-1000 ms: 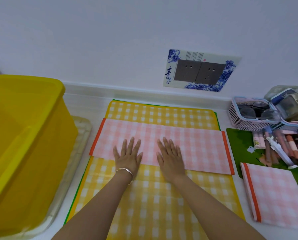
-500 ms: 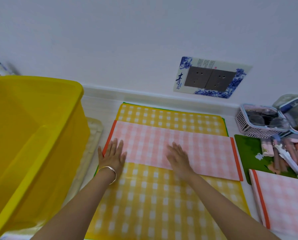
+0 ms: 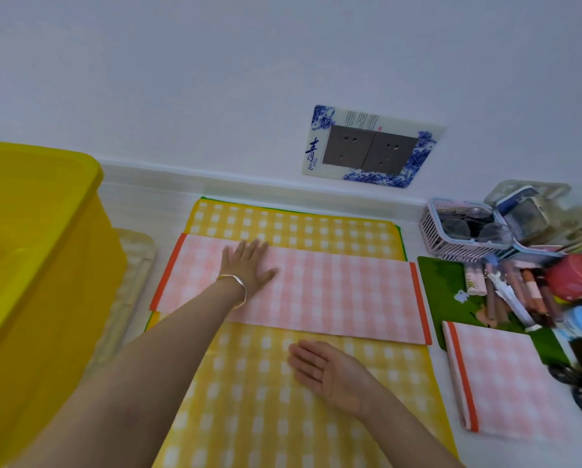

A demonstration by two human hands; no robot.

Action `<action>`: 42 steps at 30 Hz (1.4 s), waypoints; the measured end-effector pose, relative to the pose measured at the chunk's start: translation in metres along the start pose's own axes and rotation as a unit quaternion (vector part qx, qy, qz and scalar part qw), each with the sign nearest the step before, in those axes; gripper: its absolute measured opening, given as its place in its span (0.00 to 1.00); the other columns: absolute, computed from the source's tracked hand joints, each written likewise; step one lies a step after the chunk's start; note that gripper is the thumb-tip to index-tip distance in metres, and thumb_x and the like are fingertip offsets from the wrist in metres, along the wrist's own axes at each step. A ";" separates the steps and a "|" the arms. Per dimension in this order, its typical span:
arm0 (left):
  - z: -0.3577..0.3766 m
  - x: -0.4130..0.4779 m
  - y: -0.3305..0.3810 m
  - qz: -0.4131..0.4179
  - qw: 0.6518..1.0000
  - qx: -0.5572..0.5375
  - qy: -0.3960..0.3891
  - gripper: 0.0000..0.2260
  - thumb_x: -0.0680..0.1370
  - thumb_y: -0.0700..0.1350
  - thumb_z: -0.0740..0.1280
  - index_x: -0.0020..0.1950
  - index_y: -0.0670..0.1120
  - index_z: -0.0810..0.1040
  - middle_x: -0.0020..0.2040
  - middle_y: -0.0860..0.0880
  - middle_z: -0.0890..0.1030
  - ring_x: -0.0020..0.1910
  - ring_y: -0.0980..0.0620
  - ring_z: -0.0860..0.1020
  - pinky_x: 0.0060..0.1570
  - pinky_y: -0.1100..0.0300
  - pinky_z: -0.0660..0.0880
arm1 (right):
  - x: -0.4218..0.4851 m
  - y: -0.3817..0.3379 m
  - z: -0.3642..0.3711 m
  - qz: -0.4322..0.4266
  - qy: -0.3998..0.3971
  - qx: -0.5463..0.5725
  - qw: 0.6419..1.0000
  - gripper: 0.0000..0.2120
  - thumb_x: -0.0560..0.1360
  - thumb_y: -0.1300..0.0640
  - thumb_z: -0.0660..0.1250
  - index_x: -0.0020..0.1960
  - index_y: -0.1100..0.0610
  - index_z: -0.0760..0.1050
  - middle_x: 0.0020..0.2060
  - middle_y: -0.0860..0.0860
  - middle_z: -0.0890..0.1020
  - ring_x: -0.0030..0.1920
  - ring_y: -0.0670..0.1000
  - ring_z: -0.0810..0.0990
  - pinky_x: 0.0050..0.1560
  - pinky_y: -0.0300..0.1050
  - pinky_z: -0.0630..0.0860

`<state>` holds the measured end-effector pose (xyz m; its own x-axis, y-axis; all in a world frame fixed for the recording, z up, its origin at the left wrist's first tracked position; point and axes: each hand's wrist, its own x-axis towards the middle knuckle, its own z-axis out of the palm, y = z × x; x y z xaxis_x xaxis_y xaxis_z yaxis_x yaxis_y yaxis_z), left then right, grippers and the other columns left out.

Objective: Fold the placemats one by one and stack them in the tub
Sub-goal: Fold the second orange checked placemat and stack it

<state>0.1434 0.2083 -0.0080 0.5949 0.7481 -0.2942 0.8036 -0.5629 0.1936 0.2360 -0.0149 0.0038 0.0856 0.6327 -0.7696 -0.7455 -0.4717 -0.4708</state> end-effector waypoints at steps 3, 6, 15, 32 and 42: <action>-0.005 0.015 0.001 0.004 1.000 0.013 -0.011 0.29 0.79 0.62 0.49 0.77 0.52 0.46 0.77 0.50 0.51 0.76 0.48 0.46 0.72 0.47 0.42 | 0.001 0.000 -0.007 -0.032 0.004 0.027 0.999 0.15 0.80 0.59 0.57 0.65 0.61 0.70 0.62 0.55 0.77 0.58 0.54 0.78 0.59 0.49 0.74; -0.012 0.020 -0.005 0.009 1.000 0.022 0.012 0.26 0.80 0.60 0.52 0.75 0.50 0.57 0.73 0.46 0.62 0.72 0.45 0.59 0.71 0.51 0.52 | 0.003 -0.003 -0.008 -0.067 0.013 0.004 0.998 0.16 0.80 0.59 0.57 0.67 0.59 0.67 0.63 0.53 0.75 0.60 0.53 0.76 0.60 0.48 0.73; -0.024 -0.022 -0.031 -0.016 0.994 -0.106 -0.030 0.12 0.79 0.51 0.62 0.53 0.44 0.78 0.52 0.46 0.80 0.50 0.47 0.76 0.43 0.62 0.67 | 0.000 -0.020 -0.023 -0.193 0.107 -0.136 0.966 0.18 0.77 0.62 0.64 0.66 0.57 0.68 0.59 0.56 0.79 0.52 0.51 0.82 0.49 0.40 0.78; 0.036 -0.121 -0.010 -0.066 0.886 -0.453 -0.070 0.13 0.72 0.45 0.73 0.32 0.44 0.72 0.20 0.51 0.75 0.19 0.56 0.73 0.25 0.66 0.71 | 0.020 -0.038 -0.043 -0.237 0.206 -0.219 0.924 0.13 0.75 0.62 0.67 0.59 0.60 0.74 0.51 0.55 0.81 0.48 0.55 0.81 0.46 0.49 0.79; 0.048 -0.156 -0.033 0.245 0.950 -0.068 0.181 0.27 0.72 0.63 0.62 0.66 0.48 0.72 0.54 0.50 0.79 0.50 0.49 0.79 0.43 0.60 0.75 | -0.038 0.011 -0.075 -0.398 0.161 -0.574 0.697 0.24 0.79 0.59 0.60 0.73 0.49 0.60 0.66 0.41 0.68 0.64 0.42 0.69 0.60 0.39 0.70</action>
<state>0.0227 0.0934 -0.0133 0.8468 0.4934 0.1988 0.4090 -0.8428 0.3499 0.2742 -0.0906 -0.0046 0.4510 0.8918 -0.0363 0.6287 -0.3463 -0.6963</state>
